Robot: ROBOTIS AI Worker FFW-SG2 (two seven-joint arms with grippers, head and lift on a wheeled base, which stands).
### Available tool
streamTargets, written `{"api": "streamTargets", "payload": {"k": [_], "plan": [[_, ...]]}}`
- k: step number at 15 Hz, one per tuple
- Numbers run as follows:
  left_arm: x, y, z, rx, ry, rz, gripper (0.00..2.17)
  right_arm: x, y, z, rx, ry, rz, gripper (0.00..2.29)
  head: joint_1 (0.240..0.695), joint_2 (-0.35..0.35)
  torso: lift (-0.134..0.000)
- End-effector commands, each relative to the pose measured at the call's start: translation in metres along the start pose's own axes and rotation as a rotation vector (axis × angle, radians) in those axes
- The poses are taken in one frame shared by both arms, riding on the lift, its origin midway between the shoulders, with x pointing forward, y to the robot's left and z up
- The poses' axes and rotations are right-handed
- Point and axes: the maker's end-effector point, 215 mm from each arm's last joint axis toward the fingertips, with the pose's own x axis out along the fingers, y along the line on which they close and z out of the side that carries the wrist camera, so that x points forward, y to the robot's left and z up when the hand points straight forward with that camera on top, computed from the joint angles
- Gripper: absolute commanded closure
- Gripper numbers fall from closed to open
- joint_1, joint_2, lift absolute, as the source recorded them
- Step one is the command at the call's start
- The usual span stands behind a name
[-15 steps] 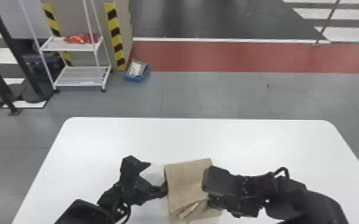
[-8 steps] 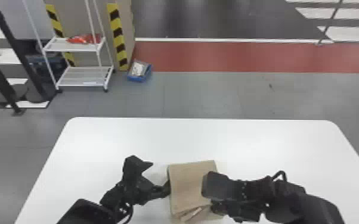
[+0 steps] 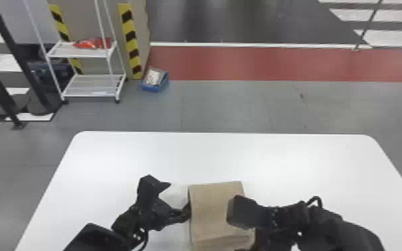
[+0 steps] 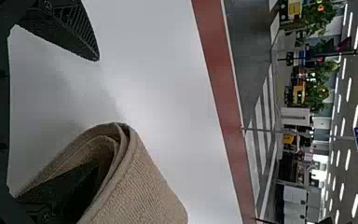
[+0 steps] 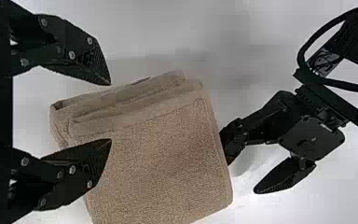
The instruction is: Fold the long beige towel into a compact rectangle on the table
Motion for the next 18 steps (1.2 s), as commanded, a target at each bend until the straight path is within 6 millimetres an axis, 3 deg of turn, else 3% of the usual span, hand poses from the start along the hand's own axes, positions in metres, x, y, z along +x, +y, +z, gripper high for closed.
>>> {"api": "streamTargets", "payload": {"k": [1, 3, 4, 6, 12, 18], "plan": [[-0.001, 0.001, -0.001, 0.002, 0.001, 0.001, 0.08, -0.007, -0.001, 0.01, 0.031, -0.069, 0.009, 0.39, 0.695, -0.007, 0.0], [-0.001, 0.002, -0.002, 0.002, 0.003, 0.003, 0.08, -0.016, -0.013, 0.018, 0.092, -0.177, 0.001, 0.41, 0.695, 0.0, 0.0], [-0.002, 0.003, -0.003, 0.003, 0.004, 0.003, 0.08, -0.021, -0.028, 0.017, 0.136, -0.219, -0.042, 0.6, 0.695, 0.004, 0.0], [-0.002, 0.001, -0.005, 0.003, 0.007, 0.001, 0.08, -0.018, -0.054, 0.006, 0.191, -0.219, -0.156, 1.44, 0.695, 0.003, 0.0], [-0.003, -0.003, -0.007, 0.003, 0.01, -0.004, 0.08, 0.02, -0.037, -0.022, 0.184, -0.109, -0.123, 1.6, 0.695, -0.022, 0.0], [-0.002, -0.008, -0.01, 0.054, 0.026, -0.016, 0.08, 0.036, -0.032, -0.041, 0.19, -0.055, -0.131, 1.6, 0.695, -0.042, 0.0]]}}
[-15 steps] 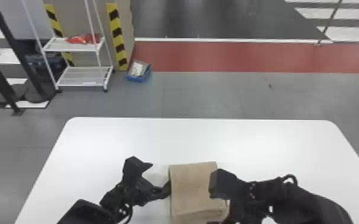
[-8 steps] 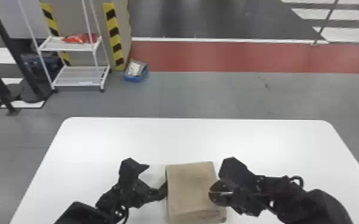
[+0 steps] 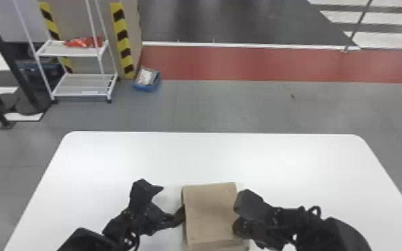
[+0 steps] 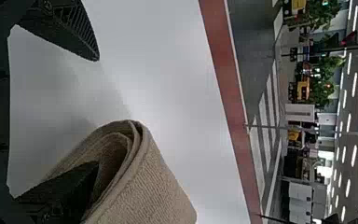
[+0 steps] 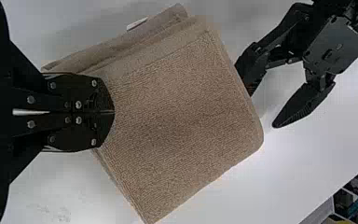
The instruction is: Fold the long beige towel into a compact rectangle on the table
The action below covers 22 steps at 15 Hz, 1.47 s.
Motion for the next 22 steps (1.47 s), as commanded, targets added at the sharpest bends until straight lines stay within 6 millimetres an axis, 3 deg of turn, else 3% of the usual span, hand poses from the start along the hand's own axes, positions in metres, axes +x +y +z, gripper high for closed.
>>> {"api": "streamTargets", "payload": {"k": [1, 6, 10, 12, 15, 17, 19, 20, 22], "plan": [[0.001, -0.002, -0.001, 0.088, 0.024, -0.007, 0.08, 0.002, 0.003, -0.005, 0.003, 0.008, 0.002, 1.6, 0.695, -0.044, 0.0], [-0.014, -0.014, -0.009, 0.382, 0.159, -0.094, 0.08, 0.0, -0.002, -0.01, 0.015, 0.001, -0.009, 1.6, 0.695, -0.06, 0.0], [-0.037, 0.018, 0.004, 0.524, 0.232, -0.079, 0.08, -0.001, -0.006, -0.007, 0.015, -0.007, -0.016, 1.6, 0.695, -0.055, 0.0], [-0.047, 0.045, 0.008, 0.637, 0.283, -0.023, 0.09, -0.001, -0.005, -0.005, 0.02, -0.014, -0.015, 1.6, 0.695, -0.026, 0.0], [-0.063, 0.086, 0.024, 0.562, 0.243, 0.119, 0.09, -0.012, -0.001, 0.009, 0.057, -0.094, -0.009, 1.6, 0.695, 0.028, 0.0], [-0.069, 0.088, 0.038, 0.422, 0.147, 0.146, 0.09, -0.032, -0.011, 0.02, 0.105, -0.178, -0.033, 1.6, 0.695, 0.059, 0.0], [-0.078, 0.091, 0.048, 0.247, 0.057, 0.151, 0.09, -0.061, -0.037, 0.025, 0.229, -0.306, -0.12, 1.58, 0.695, 0.074, 0.0], [-0.082, 0.088, 0.054, 0.19, 0.009, 0.148, 0.09, -0.072, -0.049, 0.022, 0.289, -0.351, -0.189, 1.48, 0.695, 0.068, 0.0], [-0.099, 0.083, 0.067, 0.075, -0.116, 0.145, 0.09, -0.103, -0.068, 0.016, 0.41, -0.445, -0.377, 0.76, 0.695, 0.049, 0.0]]}}
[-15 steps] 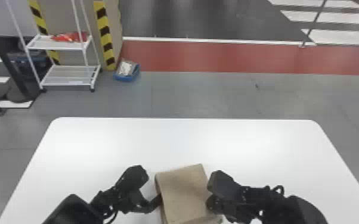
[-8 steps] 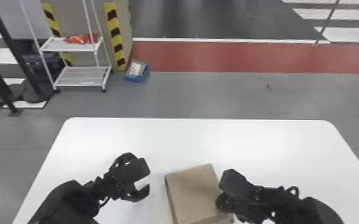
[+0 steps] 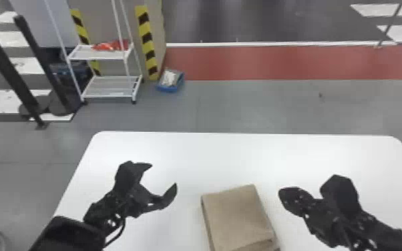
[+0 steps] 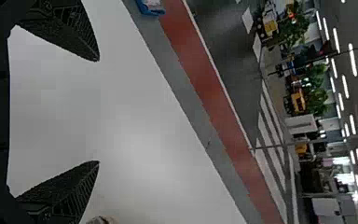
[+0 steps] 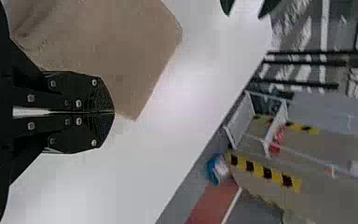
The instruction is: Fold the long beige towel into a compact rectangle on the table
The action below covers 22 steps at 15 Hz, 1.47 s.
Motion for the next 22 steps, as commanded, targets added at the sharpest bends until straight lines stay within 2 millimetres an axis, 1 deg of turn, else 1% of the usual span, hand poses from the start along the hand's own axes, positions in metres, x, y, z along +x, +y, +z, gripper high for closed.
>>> {"api": "streamTargets", "payload": {"k": [1, 2, 3, 4, 6, 7, 8, 9, 11, 12, 13, 14, 16, 18, 19, 20, 21, 22], "plan": [[-0.017, 0.001, 0.009, -0.152, -0.101, 0.012, 0.09, -0.033, -0.01, 0.022, 0.106, -0.148, -0.12, 0.43, 0.695, 0.018, 0.0], [-0.025, 0.001, 0.009, -0.203, -0.134, 0.028, 0.09, -0.052, -0.018, 0.029, 0.123, -0.214, -0.225, 0.19, 0.695, 0.005, 0.0], [-0.038, 0.004, 0.011, -0.238, -0.186, 0.063, 0.09, -0.07, -0.018, 0.04, 0.107, -0.29, -0.302, 0.12, 0.695, -0.004, 0.0], [-0.049, 0.004, 0.014, -0.263, -0.235, 0.094, 0.09, -0.082, -0.018, 0.041, 0.101, -0.322, -0.367, 0.1, 0.695, -0.011, 0.0], [-0.078, 0.001, 0.009, -0.307, -0.311, 0.177, 0.09, -0.092, -0.014, 0.035, 0.108, -0.345, -0.427, 0.1, 0.695, -0.012, 0.0], [-0.097, 0.0, 0.007, -0.318, -0.349, 0.226, 0.09, -0.095, -0.013, 0.034, 0.109, -0.365, -0.453, 0.1, 0.695, -0.006, 0.0], [-0.104, -0.008, 0.004, -0.349, -0.366, 0.236, 0.09, -0.103, -0.014, 0.029, 0.117, -0.37, -0.482, 0.1, 0.695, 0.006, 0.0], [-0.107, -0.015, 0.002, -0.369, -0.375, 0.239, 0.09, -0.11, -0.018, 0.016, 0.132, -0.347, -0.529, 0.1, 0.695, 0.011, 0.0], [-0.116, -0.029, 0.008, -0.373, -0.414, 0.273, 0.09, -0.114, -0.021, -0.005, 0.15, -0.31, -0.574, 0.1, 0.695, -0.003, 0.0], [-0.12, -0.035, 0.01, -0.373, -0.424, 0.282, 0.09, -0.117, -0.022, -0.007, 0.146, -0.321, -0.589, 0.1, 0.695, -0.017, 0.0], [-0.125, -0.04, 0.014, -0.367, -0.443, 0.295, 0.09, -0.127, -0.026, -0.003, 0.139, -0.37, -0.609, 0.1, 0.695, -0.043, 0.0], [-0.129, -0.043, 0.012, -0.371, -0.441, 0.298, 0.09, -0.142, -0.033, 0.004, 0.16, -0.448, -0.634, 0.1, 0.695, -0.053, 0.0], [-0.131, -0.049, 0.01, -0.343, -0.427, 0.31, 0.09, -0.156, -0.036, 0.006, 0.155, -0.501, -0.654, 0.1, 0.695, -0.075, 0.0], [-0.132, -0.055, 0.007, -0.301, -0.397, 0.329, 0.09, -0.16, -0.046, -0.007, 0.203, -0.493, -0.67, 0.1, 0.695, -0.101, 0.0], [-0.13, -0.06, 0.006, -0.282, -0.378, 0.322, 0.09, -0.156, -0.048, -0.013, 0.235, -0.473, -0.666, 0.1, 0.695, -0.112, 0.0], [-0.131, -0.064, 0.006, -0.276, -0.369, 0.322, 0.09, -0.152, -0.047, -0.014, 0.244, -0.461, -0.658, 0.1, 0.695, -0.124, 0.0], [-0.133, -0.064, 0.008, -0.274, -0.372, 0.323, 0.09, -0.143, -0.044, -0.022, 0.263, -0.42, -0.644, 0.1, 0.695, -0.137, 0.0], [-0.136, -0.065, 0.008, -0.266, -0.371, 0.322, 0.09, -0.136, -0.04, -0.025, 0.279, -0.4, -0.631, 0.1, 0.695, -0.151, 0.0]]}}
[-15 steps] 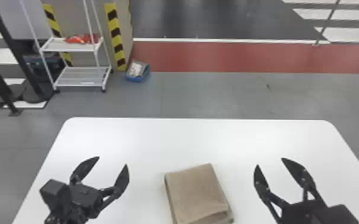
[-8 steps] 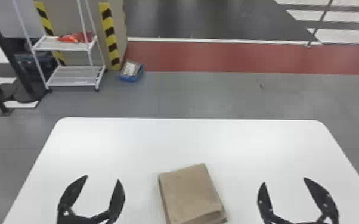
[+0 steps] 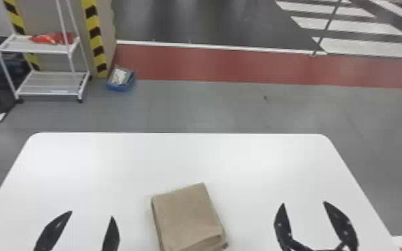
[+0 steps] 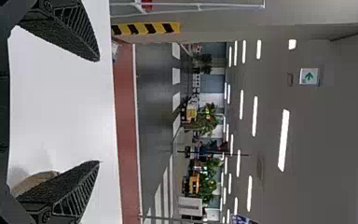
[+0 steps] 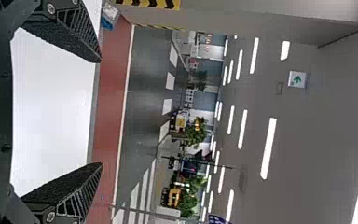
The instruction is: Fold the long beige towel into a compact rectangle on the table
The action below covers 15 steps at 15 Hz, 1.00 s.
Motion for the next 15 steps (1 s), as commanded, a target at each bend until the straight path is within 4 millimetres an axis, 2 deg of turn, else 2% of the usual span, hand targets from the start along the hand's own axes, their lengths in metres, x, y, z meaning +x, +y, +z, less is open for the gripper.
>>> {"api": "streamTargets", "payload": {"k": [1, 4, 7, 11, 15], "plan": [[-0.004, -0.001, 0.004, 0.01, 0.0, -0.002, 0.09, 0.002, 0.01, -0.012, 0.024, 0.049, 0.011, 0.1, 0.695, -0.152, 0.0], [-0.004, 0.002, -0.004, 0.016, 0.031, -0.001, 0.09, 0.006, 0.014, -0.027, 0.04, 0.119, 0.013, 0.1, 0.695, -0.14, 0.0], [0.002, 0.006, -0.012, 0.019, 0.063, 0.004, 0.09, 0.011, 0.019, -0.028, 0.046, 0.127, 0.022, 0.1, 0.695, -0.132, 0.0], [0.008, 0.017, -0.01, 0.027, 0.057, 0.021, 0.09, 0.017, 0.022, -0.032, 0.045, 0.139, 0.019, 0.1, 0.695, -0.11, 0.0], [0.013, 0.032, -0.004, 0.024, 0.043, 0.047, 0.09, 0.026, 0.035, -0.038, 0.041, 0.15, 0.035, 0.11, 0.695, -0.087, 0.0]]}}
